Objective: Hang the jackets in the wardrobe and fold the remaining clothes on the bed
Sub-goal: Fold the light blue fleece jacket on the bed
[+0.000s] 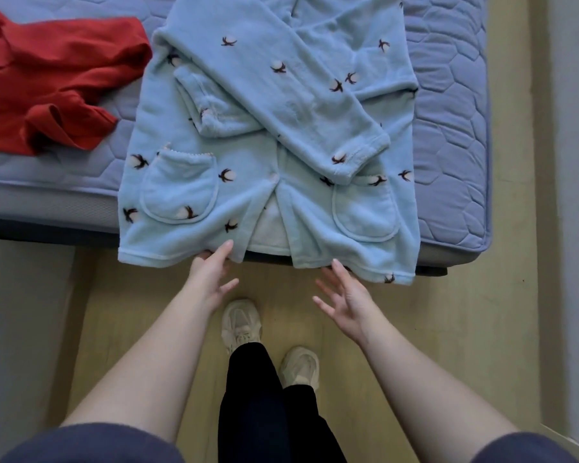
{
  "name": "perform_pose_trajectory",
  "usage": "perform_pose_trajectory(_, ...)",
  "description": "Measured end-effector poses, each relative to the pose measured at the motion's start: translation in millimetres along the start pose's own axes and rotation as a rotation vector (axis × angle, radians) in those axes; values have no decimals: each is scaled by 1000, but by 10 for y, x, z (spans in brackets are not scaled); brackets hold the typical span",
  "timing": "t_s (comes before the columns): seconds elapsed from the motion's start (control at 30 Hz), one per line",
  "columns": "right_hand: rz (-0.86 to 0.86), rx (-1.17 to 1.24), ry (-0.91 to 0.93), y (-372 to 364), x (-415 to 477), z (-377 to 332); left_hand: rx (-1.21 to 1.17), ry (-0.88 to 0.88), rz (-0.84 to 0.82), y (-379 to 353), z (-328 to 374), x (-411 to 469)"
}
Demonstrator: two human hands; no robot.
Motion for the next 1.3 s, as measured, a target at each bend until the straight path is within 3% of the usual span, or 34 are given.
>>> perform_pose_trajectory(0.07, 75, 42, 40, -199, 85, 26, -100, 59, 44, -128, -39, 50)
perform_pose_trajectory(0.23, 281, 18, 99, -378, 171, 70, -37, 35, 93, -237, -115, -6)
perform_pose_trajectory(0.37, 242, 210, 75, -427, 118, 42, -59, 26, 2, -205, -219, -119)
perform_pose_trajectory(0.47, 275, 131, 48, -483, 93, 96, -68, 15, -61, -151, -261, -172)
perform_pose_trajectory(0.57, 182, 31, 46, -607, 14, 302, -9, 10, -163, -148, -315, -174)
perform_pose_trajectory(0.73, 241, -71, -26, -443, 89, 433, 189, 82, -45, -35, -406, 8)
perform_pose_trajectory(0.83, 278, 31, -45, -159, 163, 321, -17, 100, -4, 158, -305, 148)
perform_pose_trajectory(0.97, 357, 316, 105, 233, 166, 14, -328, 49, -12, 328, -72, 220)
perform_pose_trajectory(1.13, 379, 422, 142, 387, 237, -300, -437, -18, 68, 419, 152, 315)
perform_pose_trajectory(1.3, 372, 497, 188, 324, 295, -404, -518, -87, -36, 379, 257, 306)
Point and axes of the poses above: each hand's wrist, its own x-axis towards the middle knuckle, its own y-axis out of the back of the hand, z = x × y, the point moved 1 cm from there along x, towards the middle knuckle, and after that the axes turned 7 degrees about y, right-handed, at the moved point
